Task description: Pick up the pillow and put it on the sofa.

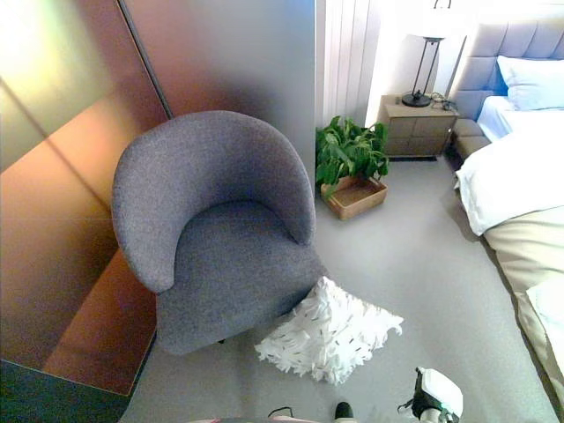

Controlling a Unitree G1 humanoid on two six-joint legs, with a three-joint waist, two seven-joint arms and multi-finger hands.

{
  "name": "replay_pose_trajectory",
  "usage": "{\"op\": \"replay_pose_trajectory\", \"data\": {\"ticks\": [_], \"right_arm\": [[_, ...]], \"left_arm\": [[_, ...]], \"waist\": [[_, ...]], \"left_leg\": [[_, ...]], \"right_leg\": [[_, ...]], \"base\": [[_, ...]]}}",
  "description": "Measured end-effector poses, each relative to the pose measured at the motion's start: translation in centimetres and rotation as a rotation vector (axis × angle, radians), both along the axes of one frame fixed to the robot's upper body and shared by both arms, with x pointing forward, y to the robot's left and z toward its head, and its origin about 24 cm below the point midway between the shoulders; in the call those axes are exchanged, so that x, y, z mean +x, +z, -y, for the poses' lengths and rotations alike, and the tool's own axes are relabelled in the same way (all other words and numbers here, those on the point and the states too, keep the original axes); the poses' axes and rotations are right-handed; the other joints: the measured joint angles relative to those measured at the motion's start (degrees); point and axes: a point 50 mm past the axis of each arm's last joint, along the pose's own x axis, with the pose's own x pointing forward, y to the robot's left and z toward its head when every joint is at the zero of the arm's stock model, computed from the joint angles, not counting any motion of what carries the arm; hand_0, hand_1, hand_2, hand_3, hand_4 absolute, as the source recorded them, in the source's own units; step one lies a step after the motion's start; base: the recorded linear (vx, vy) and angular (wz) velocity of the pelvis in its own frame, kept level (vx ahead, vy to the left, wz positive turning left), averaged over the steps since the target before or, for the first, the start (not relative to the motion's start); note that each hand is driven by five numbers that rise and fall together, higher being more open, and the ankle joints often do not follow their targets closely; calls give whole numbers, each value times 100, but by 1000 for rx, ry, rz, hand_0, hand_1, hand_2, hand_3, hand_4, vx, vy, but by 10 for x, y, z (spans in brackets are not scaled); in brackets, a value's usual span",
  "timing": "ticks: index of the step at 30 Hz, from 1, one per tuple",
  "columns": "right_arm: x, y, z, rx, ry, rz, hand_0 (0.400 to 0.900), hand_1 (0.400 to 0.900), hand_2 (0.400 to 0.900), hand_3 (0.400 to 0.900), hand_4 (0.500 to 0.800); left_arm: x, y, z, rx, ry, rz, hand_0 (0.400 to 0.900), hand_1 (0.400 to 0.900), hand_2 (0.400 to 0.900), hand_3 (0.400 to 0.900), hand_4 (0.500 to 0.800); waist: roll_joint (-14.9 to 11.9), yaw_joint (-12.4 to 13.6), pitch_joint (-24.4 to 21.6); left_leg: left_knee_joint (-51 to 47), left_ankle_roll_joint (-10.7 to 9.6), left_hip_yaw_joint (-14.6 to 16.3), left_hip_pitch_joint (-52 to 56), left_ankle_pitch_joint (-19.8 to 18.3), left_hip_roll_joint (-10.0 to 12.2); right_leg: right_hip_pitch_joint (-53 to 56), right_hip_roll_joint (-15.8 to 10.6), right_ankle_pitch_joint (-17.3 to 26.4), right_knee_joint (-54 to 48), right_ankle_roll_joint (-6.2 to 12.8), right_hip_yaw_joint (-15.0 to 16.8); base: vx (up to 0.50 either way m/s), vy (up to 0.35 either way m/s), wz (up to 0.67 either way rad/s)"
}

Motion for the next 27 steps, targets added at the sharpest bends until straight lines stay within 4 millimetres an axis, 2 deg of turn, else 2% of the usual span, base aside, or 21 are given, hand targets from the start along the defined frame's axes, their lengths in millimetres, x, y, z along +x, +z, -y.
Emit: {"op": "replay_pose_trajectory", "data": {"ticks": [10, 15, 18, 20, 24, 27], "right_arm": [[17, 5, -3, 44, 5, 82, 900, 900, 900, 900, 800], [30, 11, 3, 50, -6, 121, 900, 900, 900, 900, 800], [51, 21, 8, 46, 12, 173, 900, 900, 900, 900, 800], [73, 32, 13, 39, 21, 224, 900, 900, 900, 900, 800], [127, 72, 35, 15, 30, 383, 900, 900, 900, 900, 800], [159, 103, 45, -6, 49, 472, 900, 900, 900, 900, 800]], "left_arm": [[1, 0, -1, -18, -8, 41, 900, 900, 900, 900, 800], [7, 1, 1, -36, -2, 74, 900, 900, 900, 900, 800], [16, 2, 1, -47, -13, 103, 900, 900, 900, 900, 800], [27, 4, 1, -55, -19, 134, 900, 900, 900, 900, 800], [60, 10, 3, -71, -21, 243, 900, 900, 900, 900, 800], [73, 13, 5, -102, 7, 307, 900, 900, 900, 900, 800]], "waist": [[22, 26, 91], [90, 175, 174], [156, 182, 359], [205, 201, 525], [391, 286, 1104], [515, 298, 1475]], "left_leg": [[53, -1, -123, -85, 39, 0], [57, -5, -199, -311, 101, 0], [67, -38, -323, -545, 187, -19], [90, -43, -355, -793, 262, -25], [128, -38, -458, -1329, 446, -38], [119, -53, -593, -1561, 549, -31]], "right_leg": [[-36, -12, -8, -2, -5, -132], [-219, -20, 0, -1, -10, -220], [-402, -24, 35, 0, -34, -314], [-624, -30, 90, 5, -50, -337], [-1096, -42, 241, 29, -98, -409], [-1262, -35, 284, 30, -133, -523]], "base": [[22, -35, 9], [-34, -46, 10], [-141, -38, 12], [-149, -37, 13], [-126, -28, 15], [-82, -16, 13]]}}
